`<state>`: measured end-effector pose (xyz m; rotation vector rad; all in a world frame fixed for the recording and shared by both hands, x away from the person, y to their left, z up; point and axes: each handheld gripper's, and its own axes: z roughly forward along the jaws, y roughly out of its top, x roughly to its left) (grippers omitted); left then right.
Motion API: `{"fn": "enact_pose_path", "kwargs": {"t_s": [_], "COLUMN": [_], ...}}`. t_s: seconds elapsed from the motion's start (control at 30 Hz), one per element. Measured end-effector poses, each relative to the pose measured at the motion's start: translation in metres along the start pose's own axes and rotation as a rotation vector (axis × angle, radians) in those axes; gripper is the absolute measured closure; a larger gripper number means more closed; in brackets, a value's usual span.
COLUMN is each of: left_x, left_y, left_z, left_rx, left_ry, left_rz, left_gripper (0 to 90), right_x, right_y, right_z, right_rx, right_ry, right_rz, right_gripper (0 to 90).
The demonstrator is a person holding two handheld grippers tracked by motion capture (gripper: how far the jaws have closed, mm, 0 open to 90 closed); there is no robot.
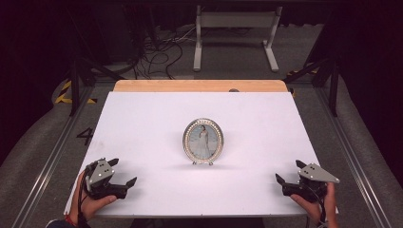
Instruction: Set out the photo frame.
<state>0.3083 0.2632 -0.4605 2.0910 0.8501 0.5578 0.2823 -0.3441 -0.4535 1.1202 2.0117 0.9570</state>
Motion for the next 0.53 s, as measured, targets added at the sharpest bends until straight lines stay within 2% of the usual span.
{"fn": "enact_pose_path", "kwargs": {"t_s": [0.2,0.37,0.53], "left_x": [0.0016,0.0039,0.0053], "left_y": [0.0022,0.0033,0.0016], "left_z": [0.0015,0.0043,0.0032], "left_rx": [-0.009,-0.013,-0.011], "left_ry": [-0.001,-0.007,-0.006], "left_rz": [-0.008,-0.005,-0.009], "left_gripper": [6.8,6.7,6.3], "right_x": [-0.0004,-0.0047,-0.0045], "right_y": [-0.0016,-0.0030,-0.0026], "right_z": [0.0008,-0.0001,0.0000], "right_rx": [0.007,0.000,-0.002], "right_ry": [0.003,-0.001,-0.007], "right_rz": [-0.006,0.023,0.027], "right_gripper": [11.5,10.8,10.4]}}
